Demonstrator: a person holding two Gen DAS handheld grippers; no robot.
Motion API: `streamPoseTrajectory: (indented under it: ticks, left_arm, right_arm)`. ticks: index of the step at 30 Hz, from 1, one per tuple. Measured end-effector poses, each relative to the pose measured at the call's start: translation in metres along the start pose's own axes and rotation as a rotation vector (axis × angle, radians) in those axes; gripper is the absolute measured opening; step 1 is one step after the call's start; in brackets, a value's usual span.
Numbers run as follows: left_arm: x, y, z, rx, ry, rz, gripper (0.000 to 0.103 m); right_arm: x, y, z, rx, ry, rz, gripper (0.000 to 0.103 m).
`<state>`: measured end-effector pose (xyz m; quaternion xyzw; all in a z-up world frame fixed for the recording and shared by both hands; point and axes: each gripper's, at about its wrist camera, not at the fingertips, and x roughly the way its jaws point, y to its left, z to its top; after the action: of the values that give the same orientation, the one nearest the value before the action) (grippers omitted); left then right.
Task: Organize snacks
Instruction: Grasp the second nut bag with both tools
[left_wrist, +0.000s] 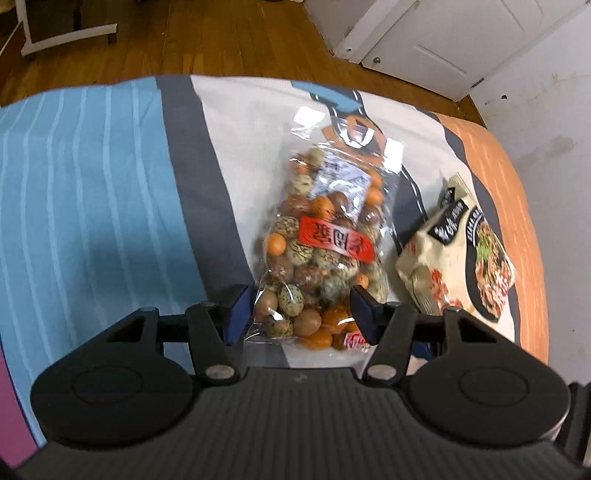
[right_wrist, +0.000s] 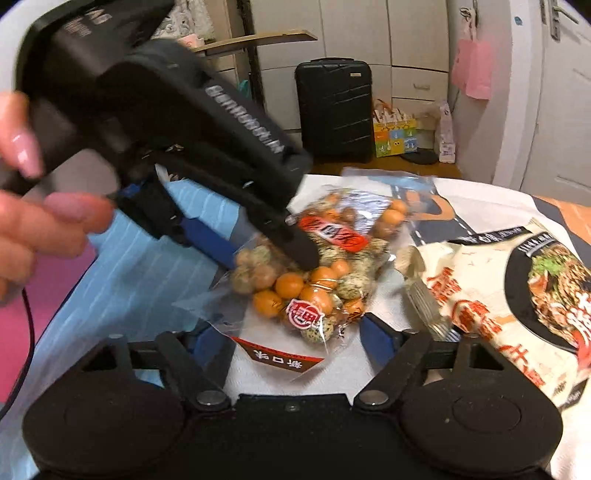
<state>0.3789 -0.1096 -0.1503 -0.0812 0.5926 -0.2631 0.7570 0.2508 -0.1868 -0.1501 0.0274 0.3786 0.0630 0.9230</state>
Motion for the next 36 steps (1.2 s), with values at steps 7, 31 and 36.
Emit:
streamPoseTrajectory:
  ticks: [7,31,36]
  left_arm:
    - [0.005,0.011,-0.012,-0.055,-0.057,-0.029,0.058]
    - [-0.052,-0.038,-0.090,0.123,-0.117,0.042,0.056]
    - [-0.069,-0.045,-0.111,0.139,-0.122,0.040,0.056]
  right_arm:
    - [0.011,0.013,-0.003,-0.119,0.032,-0.022,0.096]
    - [-0.048,0.019,-0.025,-0.031,-0.087,-0.011,0.072]
    - [-0.066,0.024,-0.031,-0.053,-0.106,-0.003,0.072]
